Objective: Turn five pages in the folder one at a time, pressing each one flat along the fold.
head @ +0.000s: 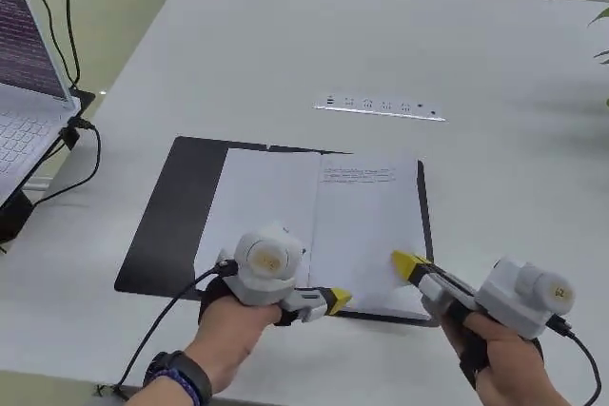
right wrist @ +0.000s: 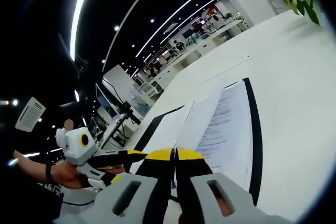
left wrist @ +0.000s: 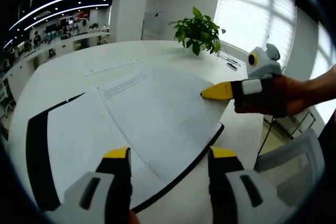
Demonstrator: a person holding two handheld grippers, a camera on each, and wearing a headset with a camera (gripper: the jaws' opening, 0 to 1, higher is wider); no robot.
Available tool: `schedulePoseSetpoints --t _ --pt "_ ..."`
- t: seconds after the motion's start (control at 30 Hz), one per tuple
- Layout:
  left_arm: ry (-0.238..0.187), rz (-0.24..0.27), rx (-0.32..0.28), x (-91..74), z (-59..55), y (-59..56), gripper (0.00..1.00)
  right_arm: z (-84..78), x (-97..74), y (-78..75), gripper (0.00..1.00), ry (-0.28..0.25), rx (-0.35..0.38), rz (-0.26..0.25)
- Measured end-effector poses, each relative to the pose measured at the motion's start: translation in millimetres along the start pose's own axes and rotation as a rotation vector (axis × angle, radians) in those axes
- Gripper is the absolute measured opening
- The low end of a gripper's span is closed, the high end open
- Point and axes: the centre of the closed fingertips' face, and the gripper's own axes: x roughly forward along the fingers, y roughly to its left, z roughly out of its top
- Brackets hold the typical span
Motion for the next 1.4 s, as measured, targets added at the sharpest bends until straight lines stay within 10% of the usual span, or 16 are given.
schedulePoseSetpoints --t 0.8,1.4 --pt "-0.142 0.272 -0.099 -124.1 -8.4 116.9 0.69 19.4 23.4 74.7 0.00 -0.013 -0.119 0.087" --pt "-0.153 0.358 -0.137 -175.1 -34.6 156.8 0.72 5.9 52.3 119.0 0.00 0.034 -0.168 0.162"
